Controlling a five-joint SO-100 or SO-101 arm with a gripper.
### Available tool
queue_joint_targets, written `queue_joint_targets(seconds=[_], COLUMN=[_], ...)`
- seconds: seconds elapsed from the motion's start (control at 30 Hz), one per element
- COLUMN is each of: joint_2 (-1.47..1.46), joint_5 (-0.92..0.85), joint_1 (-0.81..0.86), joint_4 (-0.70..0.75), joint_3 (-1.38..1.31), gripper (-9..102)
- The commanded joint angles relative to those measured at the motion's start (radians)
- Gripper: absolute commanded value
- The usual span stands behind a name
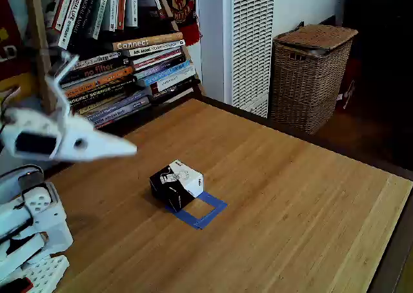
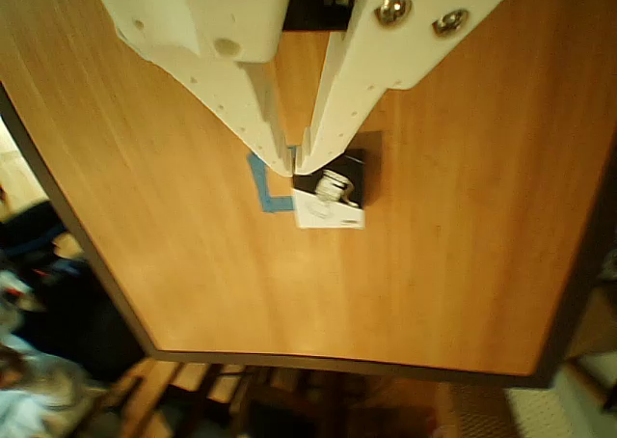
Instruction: Push the box on top of the target
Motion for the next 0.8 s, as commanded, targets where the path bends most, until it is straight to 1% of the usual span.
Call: queue_joint_targets(seconds=[0.0, 0.1, 0.23, 0.47, 0.53, 0.63, 0.77], joint_2=[-0.213, -0.394, -0.586, -0.824, -0.885, -0.974, -1.077], joint_5=[0.005, 0.012, -0.035, -0.273, -0.370, -0.535, -0.712], joint_1=[-0.109, -0.196, -0.304, -0.370, -0.371, -0.341, -0.298], joint_4=[-0.095, -0.184, -0.268, -0.434, -0.460, -0.479, -0.509], joint_3=[-0.110, -0.186, -0.253, -0.233, -0.233, -0.245, -0.264], gripper=[0, 0, 0, 0, 0, 0, 0])
